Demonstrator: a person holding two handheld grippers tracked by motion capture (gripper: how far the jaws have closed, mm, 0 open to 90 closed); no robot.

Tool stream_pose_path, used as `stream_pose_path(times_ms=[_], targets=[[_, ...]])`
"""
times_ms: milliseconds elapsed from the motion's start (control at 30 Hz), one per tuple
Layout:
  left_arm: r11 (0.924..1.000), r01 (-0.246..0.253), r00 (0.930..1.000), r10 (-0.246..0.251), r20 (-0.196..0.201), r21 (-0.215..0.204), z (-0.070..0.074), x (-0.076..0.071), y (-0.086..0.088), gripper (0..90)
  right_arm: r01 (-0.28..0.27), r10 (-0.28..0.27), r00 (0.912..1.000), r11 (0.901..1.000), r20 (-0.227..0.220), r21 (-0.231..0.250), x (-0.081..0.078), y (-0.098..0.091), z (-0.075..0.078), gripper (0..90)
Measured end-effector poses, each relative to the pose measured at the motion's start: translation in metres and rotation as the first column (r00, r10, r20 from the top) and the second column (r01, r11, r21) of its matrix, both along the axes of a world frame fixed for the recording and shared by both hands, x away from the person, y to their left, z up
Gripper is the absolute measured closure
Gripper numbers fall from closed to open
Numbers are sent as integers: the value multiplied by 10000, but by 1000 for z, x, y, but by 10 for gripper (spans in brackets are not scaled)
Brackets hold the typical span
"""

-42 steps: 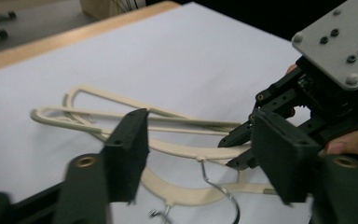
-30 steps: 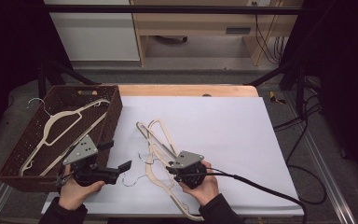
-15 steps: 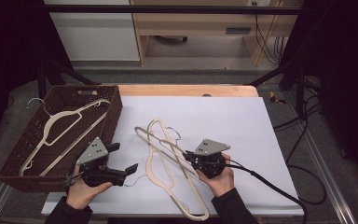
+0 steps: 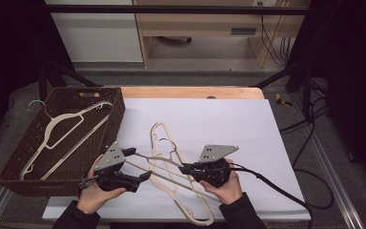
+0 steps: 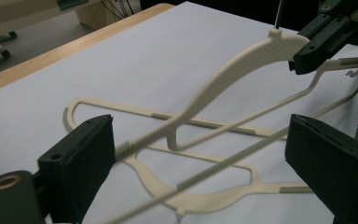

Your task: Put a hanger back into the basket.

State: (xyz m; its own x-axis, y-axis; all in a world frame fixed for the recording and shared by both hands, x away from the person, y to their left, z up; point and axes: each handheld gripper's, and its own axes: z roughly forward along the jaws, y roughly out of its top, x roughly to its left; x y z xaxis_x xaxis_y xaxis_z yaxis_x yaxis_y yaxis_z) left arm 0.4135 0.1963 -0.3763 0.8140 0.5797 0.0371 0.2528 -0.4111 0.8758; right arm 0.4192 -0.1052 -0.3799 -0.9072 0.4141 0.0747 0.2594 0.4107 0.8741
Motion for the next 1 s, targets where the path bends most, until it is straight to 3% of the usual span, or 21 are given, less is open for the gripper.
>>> stream_pose_path(times_ms=[100,200,267,367,500,633,767,900,1000], targets=[[9981,567,9983,-563,-160,238,-5,4,-8,201,-275,274,9996,9996,-85,-88,-1,2,-1,867],[9957,747,9968,-730,-325,552,-12,8,-13,275,-403,402,9991,9991,-110,-127,-1,4,-2,867],[9943,932,9950,-911,-411,526,-14,11,-15,336,-511,509,9986,9986,-161,-99,-1,5,-2,867],[9927,1015,9942,-989,-411,650,-15,12,-19,421,-635,633,9978,9979,-206,-125,-2,6,-2,867],[9907,1046,9939,-1011,-441,873,-13,11,-20,609,-754,749,9969,9968,-224,-252,-2,6,-3,867],[9853,1170,9925,-1116,-500,1241,-11,8,-21,658,-888,880,9957,9957,-290,-266,-1,6,-4,857],[9789,1454,9883,-1369,-676,1435,-10,2,-24,742,-348,347,9994,9979,-13,-554,-1,5,-3,798],[9777,1530,9860,-1412,-887,1441,-10,-2,-27,790,134,-102,9991,9966,404,-814,-1,6,-5,721],[9791,1714,9795,-1574,-1258,1096,-13,-5,-30,823,465,-416,9970,9960,645,-760,-1,7,-7,617]])
